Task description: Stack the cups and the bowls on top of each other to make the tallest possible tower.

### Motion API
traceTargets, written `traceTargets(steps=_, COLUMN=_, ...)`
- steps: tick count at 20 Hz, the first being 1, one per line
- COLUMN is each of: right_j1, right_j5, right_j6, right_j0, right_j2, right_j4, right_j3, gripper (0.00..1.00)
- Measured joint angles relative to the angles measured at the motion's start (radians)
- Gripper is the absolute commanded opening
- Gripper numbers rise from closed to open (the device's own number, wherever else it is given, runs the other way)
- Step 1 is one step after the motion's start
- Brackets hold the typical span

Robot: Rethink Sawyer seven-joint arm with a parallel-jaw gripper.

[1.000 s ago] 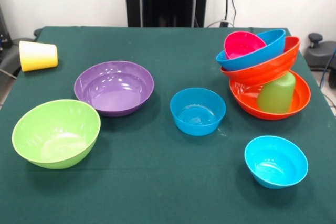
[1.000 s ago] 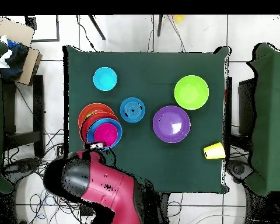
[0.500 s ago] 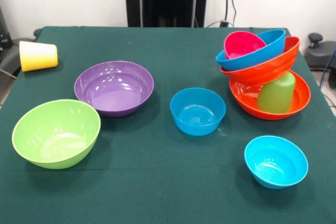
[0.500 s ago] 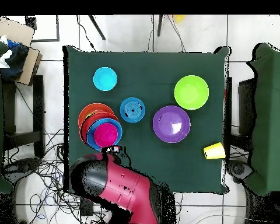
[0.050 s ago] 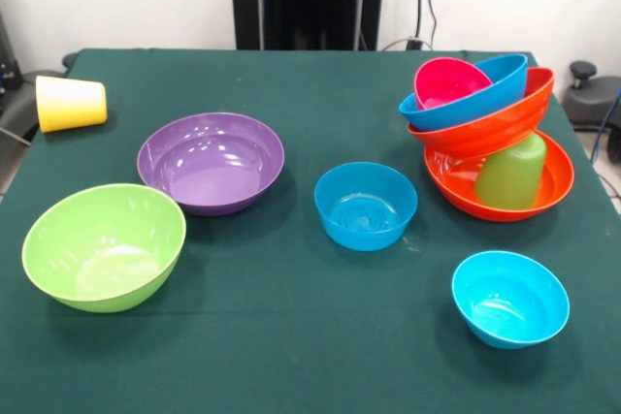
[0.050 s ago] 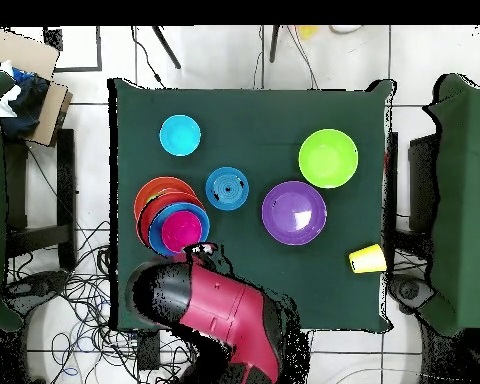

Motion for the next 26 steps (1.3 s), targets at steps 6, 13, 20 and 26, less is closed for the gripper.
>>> traceTargets(steps=6, right_j1=0.070, right_j5=0.000, right_j6=0.000, right_j0=-0.032, right_j2=0.016, right_j4=-0.034, right_j3=-0.094, gripper=1.00)
traceTargets(steps=13, right_j1=0.167, right_j5=0.001, right_j6=0.000, right_j0=-0.071, right_j2=0.032, right_j4=-0.041, right_j3=-0.224, gripper=1.00)
traceTargets(steps=20, right_j1=0.267, right_j5=0.001, right_j6=0.000, right_j0=-0.135, right_j2=0.039, right_j4=-0.041, right_j3=-0.361, gripper=1.00)
traceTargets(steps=26, right_j1=0.359, right_j5=0.010, right_j6=0.000, right_j0=-0.224, right_j2=0.042, right_j4=-0.041, right_j3=-0.500, gripper=1.00)
